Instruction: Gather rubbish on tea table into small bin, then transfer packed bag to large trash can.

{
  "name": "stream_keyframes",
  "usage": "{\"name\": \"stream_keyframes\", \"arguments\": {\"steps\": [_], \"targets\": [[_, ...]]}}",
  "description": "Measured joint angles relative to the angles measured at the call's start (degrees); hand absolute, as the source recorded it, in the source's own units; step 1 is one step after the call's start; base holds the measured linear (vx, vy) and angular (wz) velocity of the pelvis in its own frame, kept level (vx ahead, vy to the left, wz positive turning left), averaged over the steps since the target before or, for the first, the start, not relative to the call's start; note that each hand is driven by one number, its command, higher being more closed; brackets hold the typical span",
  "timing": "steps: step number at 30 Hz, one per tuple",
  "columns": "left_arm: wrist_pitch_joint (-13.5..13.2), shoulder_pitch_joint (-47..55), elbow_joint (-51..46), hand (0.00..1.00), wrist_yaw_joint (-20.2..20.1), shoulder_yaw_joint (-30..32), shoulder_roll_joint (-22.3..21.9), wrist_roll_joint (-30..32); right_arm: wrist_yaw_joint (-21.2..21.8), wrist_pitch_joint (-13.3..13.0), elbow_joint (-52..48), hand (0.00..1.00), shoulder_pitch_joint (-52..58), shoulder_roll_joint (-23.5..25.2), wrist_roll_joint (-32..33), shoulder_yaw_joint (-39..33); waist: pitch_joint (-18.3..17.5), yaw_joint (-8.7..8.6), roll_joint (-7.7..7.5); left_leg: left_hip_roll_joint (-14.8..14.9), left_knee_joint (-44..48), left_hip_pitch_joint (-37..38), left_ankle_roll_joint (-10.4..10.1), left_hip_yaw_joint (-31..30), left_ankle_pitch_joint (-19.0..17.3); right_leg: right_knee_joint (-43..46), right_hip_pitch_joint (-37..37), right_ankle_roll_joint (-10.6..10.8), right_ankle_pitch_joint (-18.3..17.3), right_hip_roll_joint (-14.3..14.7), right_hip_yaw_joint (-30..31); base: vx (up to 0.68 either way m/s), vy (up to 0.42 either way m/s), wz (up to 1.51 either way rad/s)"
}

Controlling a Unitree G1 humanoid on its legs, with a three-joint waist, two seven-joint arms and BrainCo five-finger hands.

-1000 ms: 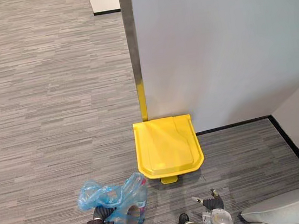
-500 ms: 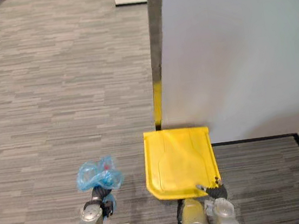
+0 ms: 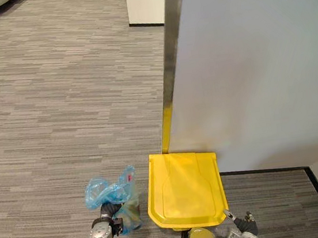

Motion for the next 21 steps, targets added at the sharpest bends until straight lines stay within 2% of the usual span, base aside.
{"name": "stream_keyframes", "arguments": {"steps": [5,8,9,10,11,12,13,15,16,17,18,19,20,21], "targets": [[0.06,1.17,-0.02,1.00,0.20,0.15,0.74,-0.16,-0.84,0.00,-0.04,0.00,-1.58,-0.20,-0.68,1.48,-0.18,0.36,0.00,0.32,-0.63,0.87,-0.60,1.14,1.06,-0.01,-0.57,-0.91,1.46,1.28,2.27,-0.08,-0.052,-0.19],[0.07,1.47,-0.02,1.00,0.20,0.23,1.34,-0.17,-0.98,0.04,-0.21,0.00,-3.26,-0.43,-3.09,4.77,0.07,1.68,-0.81,0.00,-0.17,0.09,-0.55,3.84,1.05,-0.32,-2.83,-0.96,3.73,1.90,5.14,-0.20,-0.033,-0.44],[0.07,1.40,-0.03,1.00,0.21,0.28,1.44,-0.17,-0.89,0.09,-0.21,0.00,-3.12,-0.14,-4.16,5.20,0.25,1.47,-1.56,-0.25,1.42,-1.20,-0.39,3.85,1.09,-1.39,-3.19,-0.04,4.93,1.71,5.48,-0.20,-0.022,-0.12],[0.11,1.41,-0.07,1.00,0.21,0.44,1.32,-0.17,-0.86,0.11,-0.28,0.00,-2.60,-0.18,-4.74,5.18,0.23,1.63,-2.03,-0.09,2.17,-2.60,0.45,3.82,1.54,-4.21,-2.89,2.31,6.40,1.99,5.58,-0.34,-0.088,-0.09],[-0.05,1.51,-0.65,1.00,0.15,0.52,0.62,-0.20,-0.85,0.23,-0.81,0.00,-2.60,-0.10,-5.08,5.23,0.00,1.89,-0.50,1.46,1.66,-4.22,1.17,4.40,2.78,0.91,-5.06,3.20,5.45,2.21,6.37,-0.25,-0.081,-0.04],[-0.01,1.54,-0.69,1.00,0.25,0.61,0.84,-0.20,-0.83,0.31,-0.82,0.00,-2.54,0.14,-5.13,5.29,0.21,1.68,-1.26,0.99,1.68,-4.38,1.35,4.33,3.34,8.20,-6.13,1.92,2.73,1.44,7.08,-0.24,-0.092,0.12],[0.17,1.59,-0.70,1.00,0.19,0.53,1.05,-0.20,-0.84,0.38,-0.82,0.00,-1.61,0.30,-5.16,5.26,0.00,1.49,-2.38,0.32,1.77,-4.46,1.28,3.61,3.81,17.88,-5.64,2.26,-1.50,-0.01,8.47,-0.18,-0.070,0.18],[0.17,1.90,-1.56,1.00,0.17,0.53,0.97,-0.35,-0.83,0.35,-0.73,0.00,-1.18,0.21,-6.33,5.32,-0.58,1.83,-3.31,-0.02,2.88,-5.78,0.58,2.58,4.25,25.42,-2.85,4.24,-6.32,-2.18,9.78,-0.19,-0.152,0.17],[0.15,2.46,-2.80,1.00,0.17,0.66,0.99,-0.83,-0.83,0.23,-0.73,0.00,-1.44,0.08,-6.89,5.94,-1.05,1.80,-4.26,-0.36,4.52,-7.56,0.13,2.42,4.46,25.13,-2.20,5.78,-7.83,-3.81,9.95,-0.15,-0.178,0.07],[0.17,2.38,-2.94,1.00,0.17,0.95,1.08,-1.16,-0.78,0.20,-0.57,0.00,-1.79,-0.14,-7.20,6.32,-1.23,1.75,-4.69,-0.47,5.61,-8.91,-0.07,2.60,4.60,23.86,-2.67,6.20,-8.32,-3.23,8.69,-0.14,-0.130,-0.27],[0.53,2.77,-2.70,1.00,0.10,1.85,-0.48,-1.41,-0.80,0.17,-0.60,0.00,-3.07,-0.35,-7.54,7.12,-2.23,3.18,-2.49,-0.58,4.98,-11.83,0.00,2.56,4.61,14.39,-1.73,6.14,-8.42,-0.40,9.16,-0.16,0.001,-0.86],[0.32,3.34,-3.65,1.00,0.13,2.41,-1.83,-1.66,-1.01,0.07,-0.46,0.00,-4.48,-1.44,-7.66,7.31,-2.85,5.05,-0.85,-1.31,0.60,-11.93,3.04,4.56,7.29,10.67,-0.15,5.34,-9.52,0.75,11.31,-0.19,0.010,-1.05],[0.00,3.44,-3.75,1.00,0.25,2.82,-2.13,-2.10,-0.98,0.01,-0.09,0.00,-5.59,-1.36,-7.90,7.90,-2.94,5.13,-1.70,-1.88,0.20,-12.73,2.36,6.18,9.65,9.44,1.32,4.19,-11.36,-0.87,11.76,-0.18,-0.060,-0.84],[0.46,2.18,-3.15,1.00,0.41,2.66,-2.15,-2.44,-1.01,0.16,1.42,0.00,-7.89,-2.48,-8.14,9.48,-1.74,4.65,-0.84,-1.81,0.19,-14.48,2.08,6.19,11.01,2.61,2.67,1.82,-11.30,1.03,12.62,-0.14,-0.129,-0.26]]}}
